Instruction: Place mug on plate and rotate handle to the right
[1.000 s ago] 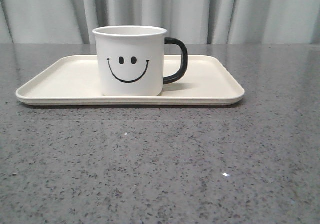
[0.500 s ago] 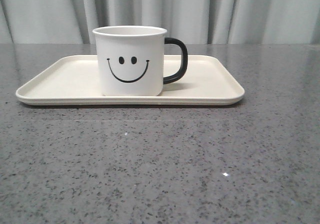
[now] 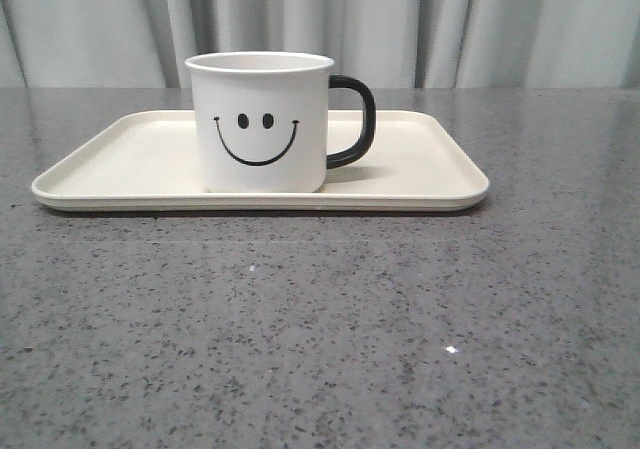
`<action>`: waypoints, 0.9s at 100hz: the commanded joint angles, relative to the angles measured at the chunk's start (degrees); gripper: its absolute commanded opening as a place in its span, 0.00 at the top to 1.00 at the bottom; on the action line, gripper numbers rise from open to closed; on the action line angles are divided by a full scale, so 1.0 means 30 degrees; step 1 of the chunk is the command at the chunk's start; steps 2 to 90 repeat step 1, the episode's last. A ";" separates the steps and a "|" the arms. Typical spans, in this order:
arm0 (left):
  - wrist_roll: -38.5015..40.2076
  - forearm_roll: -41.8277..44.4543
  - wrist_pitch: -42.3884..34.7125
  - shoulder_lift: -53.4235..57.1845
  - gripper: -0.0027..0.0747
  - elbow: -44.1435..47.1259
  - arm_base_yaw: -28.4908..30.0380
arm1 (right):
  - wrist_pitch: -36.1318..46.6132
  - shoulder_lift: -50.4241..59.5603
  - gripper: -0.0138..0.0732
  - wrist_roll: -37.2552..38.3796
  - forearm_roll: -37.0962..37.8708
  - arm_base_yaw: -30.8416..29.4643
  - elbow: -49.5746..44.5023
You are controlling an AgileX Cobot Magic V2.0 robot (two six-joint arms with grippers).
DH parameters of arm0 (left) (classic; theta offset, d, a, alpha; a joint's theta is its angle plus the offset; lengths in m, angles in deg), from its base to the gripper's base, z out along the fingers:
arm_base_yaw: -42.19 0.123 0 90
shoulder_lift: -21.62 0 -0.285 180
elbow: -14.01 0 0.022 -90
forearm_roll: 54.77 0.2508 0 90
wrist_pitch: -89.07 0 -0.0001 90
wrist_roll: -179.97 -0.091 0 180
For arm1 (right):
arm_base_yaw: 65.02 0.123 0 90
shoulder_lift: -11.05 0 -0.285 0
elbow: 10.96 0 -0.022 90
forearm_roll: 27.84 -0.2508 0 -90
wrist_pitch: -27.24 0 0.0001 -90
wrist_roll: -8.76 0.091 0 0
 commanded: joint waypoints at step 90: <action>0.0068 -0.0046 -0.1551 0.0563 0.99 0.0175 0.0042 | 0.1458 0.0393 0.91 -0.0174 0.0090 -0.0129 -0.0009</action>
